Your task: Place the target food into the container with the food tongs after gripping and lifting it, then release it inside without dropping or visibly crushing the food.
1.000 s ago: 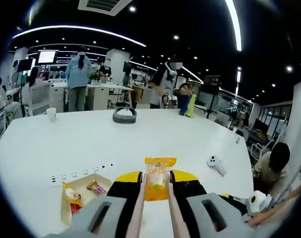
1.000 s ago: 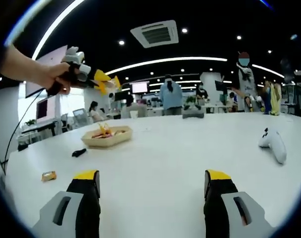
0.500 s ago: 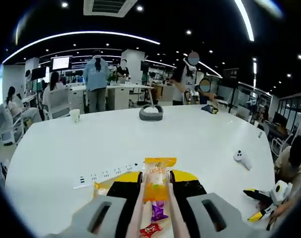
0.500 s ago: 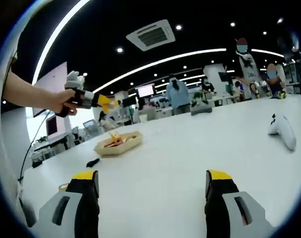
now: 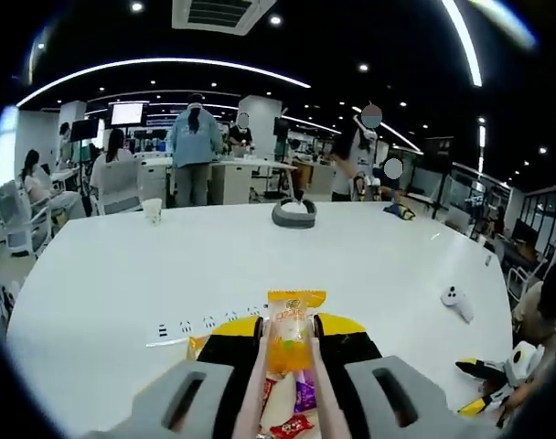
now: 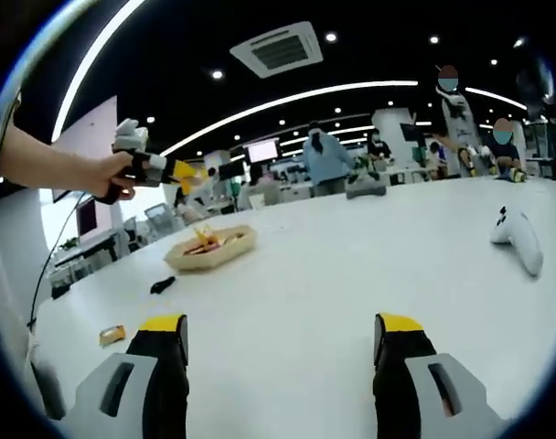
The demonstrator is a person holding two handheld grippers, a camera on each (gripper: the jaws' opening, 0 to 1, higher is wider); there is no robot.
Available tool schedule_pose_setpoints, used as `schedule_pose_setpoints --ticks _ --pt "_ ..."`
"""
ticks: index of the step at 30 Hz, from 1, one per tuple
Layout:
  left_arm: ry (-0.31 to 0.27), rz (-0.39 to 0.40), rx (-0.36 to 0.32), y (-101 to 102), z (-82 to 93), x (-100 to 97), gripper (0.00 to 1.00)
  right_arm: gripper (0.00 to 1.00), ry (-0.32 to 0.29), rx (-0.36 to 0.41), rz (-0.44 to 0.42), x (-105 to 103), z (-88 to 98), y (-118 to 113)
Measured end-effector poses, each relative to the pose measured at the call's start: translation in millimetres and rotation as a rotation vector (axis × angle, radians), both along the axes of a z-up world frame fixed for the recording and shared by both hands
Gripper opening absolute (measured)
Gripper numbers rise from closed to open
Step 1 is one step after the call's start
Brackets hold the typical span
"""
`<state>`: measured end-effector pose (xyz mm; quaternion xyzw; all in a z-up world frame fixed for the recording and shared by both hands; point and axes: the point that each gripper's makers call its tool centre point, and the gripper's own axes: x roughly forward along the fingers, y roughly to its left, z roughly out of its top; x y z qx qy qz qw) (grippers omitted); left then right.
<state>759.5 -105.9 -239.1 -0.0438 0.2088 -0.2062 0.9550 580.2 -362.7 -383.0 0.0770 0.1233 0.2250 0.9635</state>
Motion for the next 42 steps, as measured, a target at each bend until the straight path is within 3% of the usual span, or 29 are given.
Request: schedule_pose_setpoints --ticks 9,17,20,22,25,30,42 --pt "-0.008 0.001 -0.007 -4 1.7 0.7 0.2 0.85 0.011 0.011 0.025 -15 11.0 13" --pt "-0.002 0.014 -0.026 -4 3.5 0.0 0.2 0.85 0.019 0.035 0.053 -17 22.5 22" --pt "-0.026 0.025 -0.015 -5 8.0 1.6 0.21 0.85 0.021 0.039 0.069 -16 24.2 26" --pt "-0.014 0.027 -0.019 -5 5.8 4.0 0.21 0.85 0.033 0.048 0.075 -16 25.2 28" --pt "0.026 0.014 -0.077 -13 4.5 4.1 0.22 0.85 0.034 0.05 0.086 -16 29.6 31" --pt "0.034 0.015 -0.105 -19 5.8 4.3 0.23 0.85 0.025 0.045 0.103 -14 39.4 34" --pt "0.046 0.007 -0.081 -26 2.1 -2.7 0.25 0.84 0.031 0.053 0.12 -18 39.4 39"
